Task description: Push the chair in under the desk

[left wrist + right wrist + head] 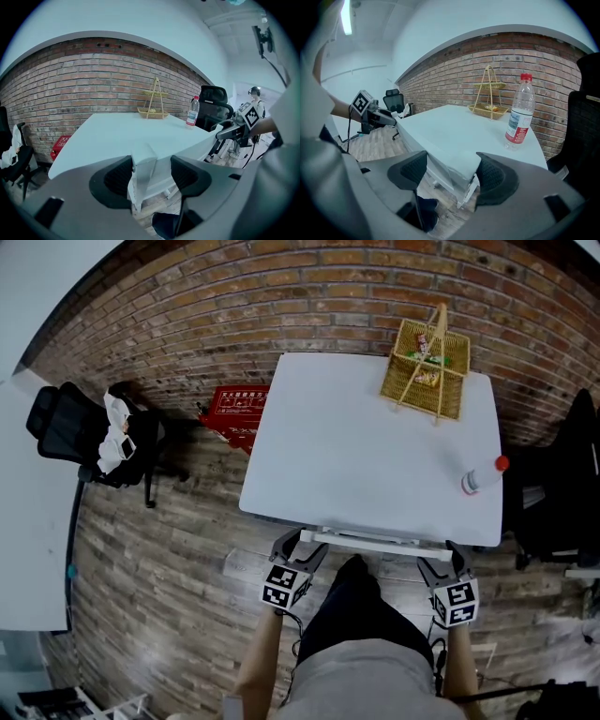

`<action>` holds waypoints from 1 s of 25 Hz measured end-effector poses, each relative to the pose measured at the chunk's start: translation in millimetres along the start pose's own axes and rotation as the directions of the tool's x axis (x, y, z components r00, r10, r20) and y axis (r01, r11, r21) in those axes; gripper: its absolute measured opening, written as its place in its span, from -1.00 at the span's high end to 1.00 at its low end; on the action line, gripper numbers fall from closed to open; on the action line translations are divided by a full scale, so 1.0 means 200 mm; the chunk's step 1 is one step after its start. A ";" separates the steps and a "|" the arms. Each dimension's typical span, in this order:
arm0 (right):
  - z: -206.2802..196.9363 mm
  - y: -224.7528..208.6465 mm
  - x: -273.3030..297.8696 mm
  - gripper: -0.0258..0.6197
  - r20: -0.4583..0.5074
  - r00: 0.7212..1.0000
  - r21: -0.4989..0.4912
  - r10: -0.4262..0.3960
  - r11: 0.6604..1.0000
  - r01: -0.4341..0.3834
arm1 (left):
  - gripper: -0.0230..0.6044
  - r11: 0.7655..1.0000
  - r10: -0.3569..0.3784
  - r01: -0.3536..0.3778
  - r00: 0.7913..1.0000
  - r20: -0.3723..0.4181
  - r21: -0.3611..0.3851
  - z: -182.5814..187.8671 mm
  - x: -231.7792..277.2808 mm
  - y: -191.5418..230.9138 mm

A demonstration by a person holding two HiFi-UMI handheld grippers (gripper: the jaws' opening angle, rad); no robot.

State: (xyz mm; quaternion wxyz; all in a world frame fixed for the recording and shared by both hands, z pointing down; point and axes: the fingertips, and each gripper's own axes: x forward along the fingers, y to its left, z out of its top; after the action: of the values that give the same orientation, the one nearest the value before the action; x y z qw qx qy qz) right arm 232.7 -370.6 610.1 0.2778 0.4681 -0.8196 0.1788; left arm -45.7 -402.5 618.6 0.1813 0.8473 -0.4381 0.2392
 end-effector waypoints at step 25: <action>0.06 -0.01 0.04 -0.10 0.009 1.000 0.027 0.020 0.999 -0.020 | 0.08 1.000 -0.024 0.024 1.000 -0.002 0.009 0.04 0.04 0.05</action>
State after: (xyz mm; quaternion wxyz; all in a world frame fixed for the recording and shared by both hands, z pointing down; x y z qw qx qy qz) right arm 227.4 -384.0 605.3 0.2659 0.4644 -0.8229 0.1907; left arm -47.4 -417.0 617.0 0.1808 0.8531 -0.4267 0.2398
